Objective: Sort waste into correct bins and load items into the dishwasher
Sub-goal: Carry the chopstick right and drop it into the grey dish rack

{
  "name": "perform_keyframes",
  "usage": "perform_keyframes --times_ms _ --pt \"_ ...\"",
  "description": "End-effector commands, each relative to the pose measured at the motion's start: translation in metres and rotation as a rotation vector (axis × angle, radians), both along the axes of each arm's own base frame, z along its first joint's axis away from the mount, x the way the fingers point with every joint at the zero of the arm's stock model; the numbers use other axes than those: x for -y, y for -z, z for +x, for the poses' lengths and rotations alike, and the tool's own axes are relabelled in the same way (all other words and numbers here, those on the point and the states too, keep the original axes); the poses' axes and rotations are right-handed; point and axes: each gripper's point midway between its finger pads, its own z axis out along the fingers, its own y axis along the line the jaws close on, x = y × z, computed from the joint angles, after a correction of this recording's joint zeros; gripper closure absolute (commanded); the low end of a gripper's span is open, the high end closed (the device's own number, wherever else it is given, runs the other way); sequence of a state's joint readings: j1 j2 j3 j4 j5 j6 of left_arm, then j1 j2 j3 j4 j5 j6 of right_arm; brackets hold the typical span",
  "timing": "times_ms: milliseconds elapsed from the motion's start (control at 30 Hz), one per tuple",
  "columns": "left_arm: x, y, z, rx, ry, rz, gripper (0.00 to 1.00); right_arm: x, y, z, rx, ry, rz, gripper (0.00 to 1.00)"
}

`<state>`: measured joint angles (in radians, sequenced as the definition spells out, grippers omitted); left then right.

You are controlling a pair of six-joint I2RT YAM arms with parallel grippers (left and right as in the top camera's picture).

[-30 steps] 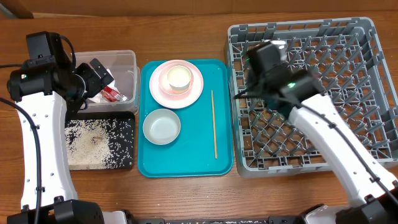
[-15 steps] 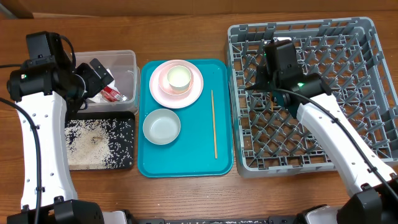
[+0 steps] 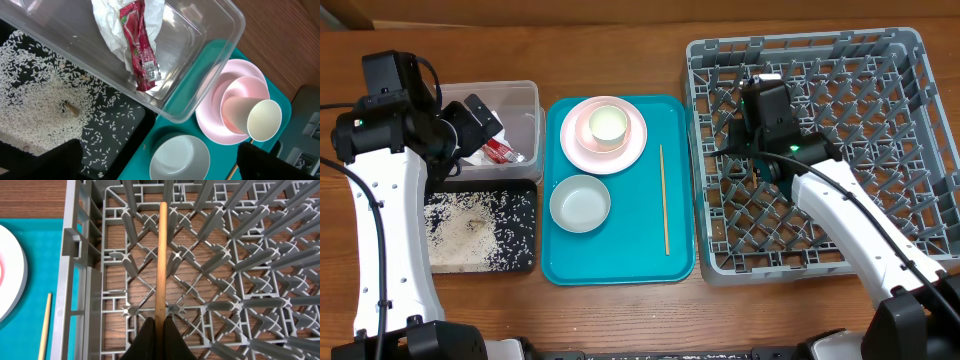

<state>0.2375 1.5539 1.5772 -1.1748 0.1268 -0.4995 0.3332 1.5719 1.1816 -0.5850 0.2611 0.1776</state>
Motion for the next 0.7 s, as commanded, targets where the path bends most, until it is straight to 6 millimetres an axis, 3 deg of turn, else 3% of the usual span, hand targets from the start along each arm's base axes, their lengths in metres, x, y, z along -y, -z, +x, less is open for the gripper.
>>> perform_keyframes --times_ms 0,333,667 --pt "-0.001 -0.011 0.000 0.031 -0.010 0.003 0.00 0.002 0.001 0.001 -0.002 -0.013 -0.007 0.96" --pt "-0.001 -0.011 0.000 0.031 -0.010 0.003 0.00 0.003 0.005 -0.001 -0.010 -0.014 -0.009 0.96" --pt "-0.001 -0.011 0.000 0.031 -0.010 0.003 0.00 0.005 0.032 -0.007 -0.014 -0.013 -0.011 0.96"
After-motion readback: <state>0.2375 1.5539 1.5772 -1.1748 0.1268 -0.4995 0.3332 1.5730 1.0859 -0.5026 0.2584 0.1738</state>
